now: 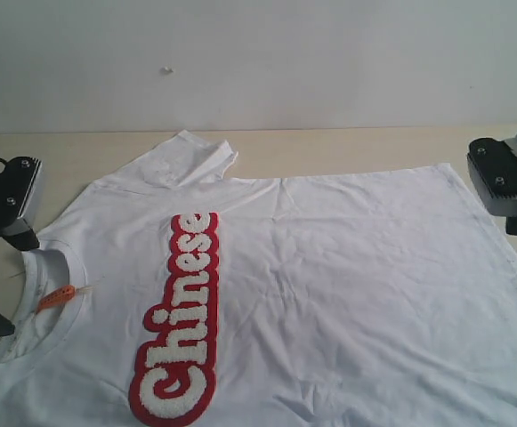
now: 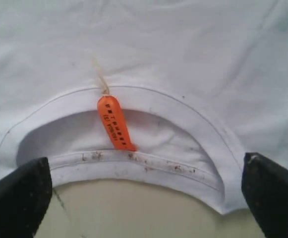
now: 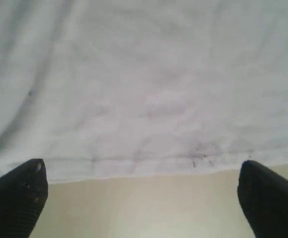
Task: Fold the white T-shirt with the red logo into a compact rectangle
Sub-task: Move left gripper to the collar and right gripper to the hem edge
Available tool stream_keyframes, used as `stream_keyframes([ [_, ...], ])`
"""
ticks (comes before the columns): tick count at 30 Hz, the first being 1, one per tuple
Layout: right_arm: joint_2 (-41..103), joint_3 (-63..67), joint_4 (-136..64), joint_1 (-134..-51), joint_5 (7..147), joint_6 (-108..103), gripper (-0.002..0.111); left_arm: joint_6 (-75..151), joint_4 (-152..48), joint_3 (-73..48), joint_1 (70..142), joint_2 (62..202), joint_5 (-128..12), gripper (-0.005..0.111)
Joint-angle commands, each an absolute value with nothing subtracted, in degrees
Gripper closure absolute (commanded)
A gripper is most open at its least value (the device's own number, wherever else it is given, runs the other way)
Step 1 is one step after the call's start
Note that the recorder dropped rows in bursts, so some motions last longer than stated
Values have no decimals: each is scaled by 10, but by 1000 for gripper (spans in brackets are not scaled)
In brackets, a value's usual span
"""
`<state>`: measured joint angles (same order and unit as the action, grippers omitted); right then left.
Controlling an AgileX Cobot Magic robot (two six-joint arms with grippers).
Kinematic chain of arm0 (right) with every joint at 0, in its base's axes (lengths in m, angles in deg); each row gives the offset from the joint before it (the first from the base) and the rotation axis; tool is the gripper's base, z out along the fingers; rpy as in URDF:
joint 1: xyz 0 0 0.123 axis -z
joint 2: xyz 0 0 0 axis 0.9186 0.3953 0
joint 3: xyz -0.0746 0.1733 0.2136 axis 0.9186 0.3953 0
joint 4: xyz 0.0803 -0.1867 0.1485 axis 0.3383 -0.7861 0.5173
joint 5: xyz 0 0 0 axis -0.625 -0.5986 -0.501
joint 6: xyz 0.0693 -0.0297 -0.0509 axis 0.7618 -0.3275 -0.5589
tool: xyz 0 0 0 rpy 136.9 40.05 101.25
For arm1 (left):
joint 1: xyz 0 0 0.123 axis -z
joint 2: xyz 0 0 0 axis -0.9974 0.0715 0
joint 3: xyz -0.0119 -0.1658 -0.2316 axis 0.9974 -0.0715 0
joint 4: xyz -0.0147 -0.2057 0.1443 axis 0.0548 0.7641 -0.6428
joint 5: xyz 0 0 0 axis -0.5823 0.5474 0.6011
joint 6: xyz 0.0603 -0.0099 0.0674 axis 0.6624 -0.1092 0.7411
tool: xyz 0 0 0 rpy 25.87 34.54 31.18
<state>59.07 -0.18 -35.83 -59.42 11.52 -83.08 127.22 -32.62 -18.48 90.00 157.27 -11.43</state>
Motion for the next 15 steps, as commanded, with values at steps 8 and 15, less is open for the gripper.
stream_keyframes([
  [8, 693, -45, -425, -594, 193, -828, 3, 1284, -337, -183, 900, 1591, -132, 1],
  [15, 721, -51, -407, -585, 257, -860, 3, 1284, -365, -183, 900, 1619, -152, 1],
])
